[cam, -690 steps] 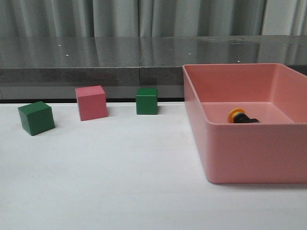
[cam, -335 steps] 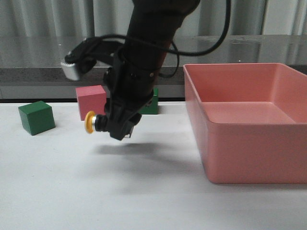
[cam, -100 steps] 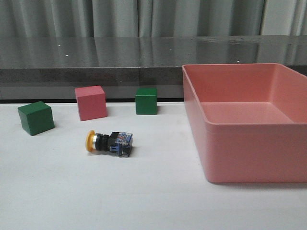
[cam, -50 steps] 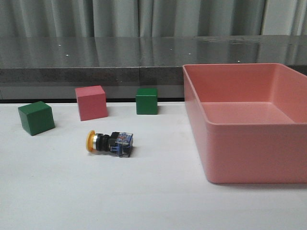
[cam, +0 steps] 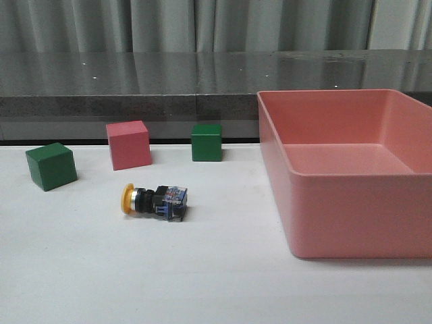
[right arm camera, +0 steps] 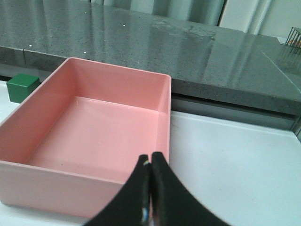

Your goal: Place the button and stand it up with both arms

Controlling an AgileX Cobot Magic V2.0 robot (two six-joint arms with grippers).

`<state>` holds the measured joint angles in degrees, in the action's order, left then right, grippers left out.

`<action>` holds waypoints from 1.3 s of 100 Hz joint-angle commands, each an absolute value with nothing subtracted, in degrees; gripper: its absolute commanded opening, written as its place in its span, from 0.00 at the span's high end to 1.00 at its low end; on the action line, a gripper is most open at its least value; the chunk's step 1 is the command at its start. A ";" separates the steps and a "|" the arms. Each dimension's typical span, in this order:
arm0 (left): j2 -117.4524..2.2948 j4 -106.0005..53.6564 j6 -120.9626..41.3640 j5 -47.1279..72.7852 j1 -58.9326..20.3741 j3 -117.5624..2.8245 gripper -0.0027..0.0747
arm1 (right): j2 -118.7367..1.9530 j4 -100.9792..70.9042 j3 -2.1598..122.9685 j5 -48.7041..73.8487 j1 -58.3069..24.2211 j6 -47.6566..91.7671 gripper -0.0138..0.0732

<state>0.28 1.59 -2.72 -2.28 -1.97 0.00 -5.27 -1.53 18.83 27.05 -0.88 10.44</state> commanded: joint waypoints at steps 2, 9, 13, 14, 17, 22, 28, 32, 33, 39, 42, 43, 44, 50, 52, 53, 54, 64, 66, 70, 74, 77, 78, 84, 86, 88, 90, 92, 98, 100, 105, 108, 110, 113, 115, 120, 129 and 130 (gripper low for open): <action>2.06 1.06 -2.28 -7.10 -1.88 2.65 0.99 | -5.88 -1.64 20.13 22.63 -0.93 10.59 0.91; 2.06 1.06 -2.28 -7.28 -1.88 2.65 0.99 | -5.88 -1.64 20.13 22.63 -0.93 10.59 0.91; 2.06 1.06 -2.28 -7.28 -1.88 2.65 0.99 | -5.88 -1.64 20.13 22.63 -0.93 10.59 0.91; 2.06 1.06 -2.28 -7.28 -1.88 2.65 0.99 | -5.88 -1.64 20.13 22.63 -0.93 10.59 0.91; 2.06 1.06 -2.28 -7.39 -1.88 2.65 0.99 | -5.88 -1.64 20.13 22.63 -0.93 10.59 0.91; 2.06 0.64 -2.28 -8.99 -1.88 2.54 0.99 | -5.88 -1.64 20.13 22.63 -0.93 10.59 0.91; 2.06 -2.48 -0.41 -11.71 -1.88 2.54 0.99 | -5.88 -1.64 20.13 22.63 -0.93 10.59 0.91; 2.06 -5.73 1.21 -13.57 -1.88 2.30 0.99 | -5.88 -1.64 20.13 22.63 -0.93 10.59 0.91; 2.06 -6.23 1.49 -13.57 -1.88 2.30 0.99 | -5.88 -1.64 20.13 22.63 -0.93 10.59 0.91; 2.06 -9.12 3.73 -14.70 -1.88 1.38 0.99 | -5.88 -1.64 20.13 22.63 -0.93 10.59 0.91; 2.06 -9.35 4.44 -14.10 -1.88 0.65 0.99 | -5.88 -1.64 20.13 22.63 -0.93 10.59 0.91; 2.06 -9.35 4.54 -14.10 -1.88 0.23 0.99 | -5.88 -1.64 20.13 22.63 -0.93 10.59 0.91; 2.06 -9.35 4.56 -13.92 -1.88 0.00 0.99 | -5.88 -1.64 20.13 22.63 -0.93 10.59 0.91; 1.48 -9.35 4.79 -12.10 -1.88 -2.56 0.99 | -5.88 -1.64 20.13 22.63 -0.93 10.59 0.91; 1.09 -9.35 4.79 -10.94 -1.88 -3.30 0.99 | -5.88 -1.64 20.13 22.63 -0.93 10.59 0.91; 0.93 -9.35 4.79 -10.07 -1.88 -4.11 0.99 | -5.88 -1.64 20.13 22.63 -0.93 10.59 0.91; 0.53 -9.35 4.79 -9.60 -1.88 -4.52 0.99 | -5.88 -1.64 20.13 22.63 -0.93 10.59 0.91; -4.45 -9.35 4.79 -1.87 -1.88 -11.70 0.99 | -5.88 -1.64 20.13 22.63 -0.93 10.59 0.91; -6.06 -9.35 4.79 0.00 -1.88 -12.76 0.99 | -5.88 -1.64 20.13 22.63 -0.93 10.59 0.91; -9.85 -9.45 4.79 4.09 -1.88 -16.19 0.99 | -5.88 -1.64 20.13 22.63 -0.93 10.59 0.91; -13.46 -9.45 4.79 8.86 -1.88 -19.95 0.99 | -5.88 -1.64 20.13 22.63 -0.93 10.59 0.91; -17.34 -9.45 4.79 12.07 -1.88 -22.55 0.99 | -5.88 -1.64 20.13 22.63 -0.93 10.59 0.91; -18.13 -9.29 4.68 12.83 -1.88 -23.82 0.99 | -5.88 -1.64 20.13 22.63 -0.93 10.59 0.91; -25.34 -9.36 0.95 18.66 -1.88 -28.70 0.99 | -5.88 -1.64 20.13 22.63 -0.93 10.59 0.91; -26.90 -9.52 0.00 20.34 -1.88 -30.42 0.99 | -5.88 -1.64 20.13 22.63 -0.93 10.59 0.91; -29.15 -9.89 -2.07 21.83 -1.88 -32.08 0.99 | -5.88 -1.64 20.13 22.63 -0.93 10.59 0.91; -31.39 -10.35 -3.88 23.01 -1.88 -33.59 0.99 | -5.88 -1.64 20.13 22.63 -0.93 10.59 0.91; -33.49 -10.79 -5.94 23.64 -1.88 -34.98 0.99 | -5.88 -1.64 20.13 22.63 -0.93 10.59 0.91; -39.46 -14.01 -14.33 25.69 -1.88 -38.21 0.99 | -5.88 -1.64 20.13 22.63 -0.93 10.59 0.91; -40.69 -15.66 -16.75 26.39 -1.88 -39.23 0.99 | -5.88 -1.64 20.13 22.63 -0.93 10.59 0.91; -45.29 -20.17 -26.69 27.68 -2.13 -41.26 0.99 | -5.88 -1.64 20.13 22.63 -0.93 10.59 0.91; -47.45 -23.09 -31.64 28.25 -2.53 -42.21 0.99 | -5.88 -1.64 20.13 22.63 -0.93 10.59 0.91; -48.93 -25.41 -35.05 28.43 -2.67 -42.83 0.99 | -5.88 -1.64 20.13 22.63 -0.93 10.59 0.91; -50.87 -28.80 -39.43 28.79 -3.03 -43.71 0.99 | -5.88 -1.64 20.13 22.63 -0.93 10.59 0.91; -51.91 -31.39 -41.68 29.14 -3.08 -44.01 0.99 | -5.88 -1.64 20.13 22.63 -0.93 10.59 0.91; -55.27 -37.64 -49.54 30.12 -3.67 -44.94 0.96 | -5.88 -1.64 20.13 22.63 -0.93 10.59 0.91; -61.44 -49.15 -65.29 32.95 -4.30 -46.21 0.82 | -5.88 -1.64 20.13 22.63 -0.93 10.59 0.91; -61.44 -50.03 -65.29 32.95 -4.29 -46.38 0.81 | -5.88 -1.64 20.13 22.63 -0.93 10.59 0.91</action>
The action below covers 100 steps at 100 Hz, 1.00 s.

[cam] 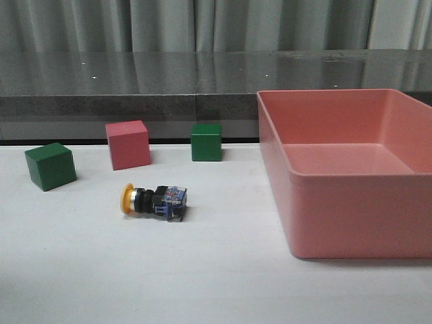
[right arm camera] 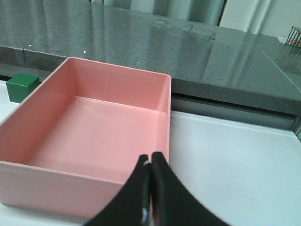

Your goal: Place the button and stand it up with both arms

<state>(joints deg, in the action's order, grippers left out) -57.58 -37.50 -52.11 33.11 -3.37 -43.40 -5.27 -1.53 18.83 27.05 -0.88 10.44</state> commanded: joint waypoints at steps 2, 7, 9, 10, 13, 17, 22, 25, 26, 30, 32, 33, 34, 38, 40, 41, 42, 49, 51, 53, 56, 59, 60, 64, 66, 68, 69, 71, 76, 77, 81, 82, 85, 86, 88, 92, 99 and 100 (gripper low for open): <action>-62.64 -52.51 -68.65 33.89 -4.29 -46.51 0.76 | -5.88 -1.64 20.13 22.63 -0.93 10.59 0.91; -65.38 -57.74 -76.58 35.49 -4.29 -46.89 0.61 | -5.88 -1.64 20.13 22.63 -0.93 10.59 0.91; -66.82 -60.54 -81.27 36.64 -4.29 -47.00 0.52 | -5.88 -1.64 20.13 22.63 -0.93 10.59 0.91; -67.17 -60.54 -81.27 36.64 -4.29 -47.00 0.52 | -5.88 -1.64 20.13 22.63 -0.93 10.59 0.91; -68.55 -64.26 -86.63 36.95 -4.29 -47.00 0.40 | -5.88 -1.64 20.13 22.63 -0.93 10.59 0.91; -70.63 -67.78 -90.50 36.81 -4.29 -47.00 0.30 | -5.88 -1.64 20.13 22.63 -0.93 10.59 0.91; -73.29 -72.85 -94.06 35.85 -4.29 -47.00 0.19 | -5.88 -1.64 20.13 22.63 -0.93 10.59 0.91; -74.51 -74.98 -94.23 35.35 -4.29 -47.00 0.17 | -5.88 -1.64 20.13 22.63 -0.93 10.59 0.91; -74.80 -75.85 -94.23 35.10 -4.29 -47.00 0.16 | -5.88 -1.64 20.13 22.63 -0.93 10.59 0.91; -76.18 -77.84 -94.23 34.65 -4.29 -47.00 0.16 | -5.88 -1.64 20.13 22.63 -0.93 10.59 0.91; -77.21 -79.02 -94.23 34.65 -4.29 -47.00 0.16 | -5.88 -1.64 20.13 22.63 -0.93 10.59 0.91; -77.46 -79.71 -94.23 34.65 -4.29 -47.00 0.16 | -5.88 -1.64 20.13 22.63 -0.93 10.59 0.91; -77.70 -80.02 -94.23 34.65 -4.29 -47.00 0.16 | -5.88 -1.64 20.13 22.63 -0.93 10.59 0.91; -79.18 -81.19 -94.23 34.65 -4.29 -47.00 0.16 | -5.88 -1.64 20.13 22.63 -0.93 10.59 0.91; -79.94 -81.78 -94.23 34.56 -4.29 -47.00 0.16 | -5.88 -1.64 20.13 22.63 -0.93 10.59 0.91; -80.19 -82.13 -94.23 34.56 -4.29 -47.00 0.16 | -5.88 -1.64 20.13 22.63 -0.93 10.59 0.91; -80.43 -82.36 -94.23 34.56 -4.29 -47.00 0.16 | -5.88 -1.64 20.13 22.63 -0.93 10.59 0.91; -83.12 -85.22 -94.76 34.75 -4.29 -47.00 0.16 | -5.88 -1.64 20.13 22.63 -0.93 10.59 0.91; -83.57 -85.75 -95.42 34.95 -4.29 -47.00 0.16 | -5.88 -1.64 20.13 22.63 -0.93 10.59 0.91; -84.48 -86.24 -97.33 35.50 -4.29 -47.00 0.16 | -5.88 -1.64 20.13 22.63 -0.93 10.59 0.91; -85.11 -86.65 -100.20 36.68 -4.29 -47.00 0.16 | -5.88 -1.64 20.13 22.63 -0.93 10.59 0.91; -86.13 -87.73 -103.97 38.26 -4.29 -47.00 0.16 | -5.88 -1.64 20.13 22.63 -0.93 10.59 0.91; -86.32 -88.00 -104.99 38.63 -4.29 -47.00 0.16 | -5.88 -1.64 20.13 22.63 -0.93 10.59 0.91; -87.57 -89.37 -111.59 40.73 -4.29 -47.00 0.16 | -5.88 -1.64 20.13 22.63 -0.93 10.59 0.91; -88.20 -90.44 -115.38 42.17 -4.29 -47.00 0.16 | -5.88 -1.64 20.13 22.63 -0.93 10.59 0.91; -88.86 -91.43 -119.29 43.78 -4.29 -47.00 0.16 | -5.88 -1.64 20.13 22.63 -0.93 10.59 0.91; -89.10 -91.71 -120.59 44.81 -4.29 -47.00 0.16 | -5.88 -1.64 20.13 22.63 -0.93 10.59 0.91; -89.74 -92.64 -124.51 45.83 -4.29 -47.00 0.16 | -5.88 -1.64 20.13 22.63 -0.93 10.59 0.91; -91.64 -95.48 -134.00 49.50 -4.29 -47.00 0.16 | -5.88 -1.64 20.13 22.63 -0.93 10.59 0.91; -91.64 -95.90 -134.00 49.89 -4.29 -47.00 0.16 | -5.88 -1.64 20.13 22.63 -0.93 10.59 0.91; -93.20 -98.15 -139.36 51.94 -4.29 -47.00 0.16 | -5.88 -1.64 20.13 22.63 -0.93 10.59 0.91; -93.73 -98.52 -140.80 52.25 -4.29 -47.00 0.16 | -5.88 -1.64 20.13 22.63 -0.93 10.59 0.91; -94.84 -99.90 -143.34 53.43 -4.29 -47.00 0.16 | -5.88 -1.64 20.13 22.63 -0.93 10.59 0.91; -95.12 -100.55 -143.92 53.95 -4.29 -47.00 0.16 | -5.88 -1.64 20.13 22.63 -0.93 10.59 0.91; -96.00 -101.38 -145.63 54.75 -4.29 -47.00 0.16 | -5.88 -1.64 20.13 22.63 -0.93 10.59 0.91; -98.19 -102.54 -148.86 56.45 -4.29 -47.16 0.16 | -5.88 -1.64 20.13 22.63 -0.93 10.59 0.91; -101.45 -103.60 -151.52 58.79 -4.29 -47.39 0.16 | -5.88 -1.64 20.13 22.63 -0.93 10.59 0.91; -101.77 -103.71 -151.64 59.25 -4.29 -47.39 0.16 | -5.88 -1.64 20.13 22.63 -0.93 10.59 0.91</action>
<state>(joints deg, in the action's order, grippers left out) -100.20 -98.68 -146.29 52.29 -3.94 -45.70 -5.27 -1.53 18.83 27.08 -0.88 10.44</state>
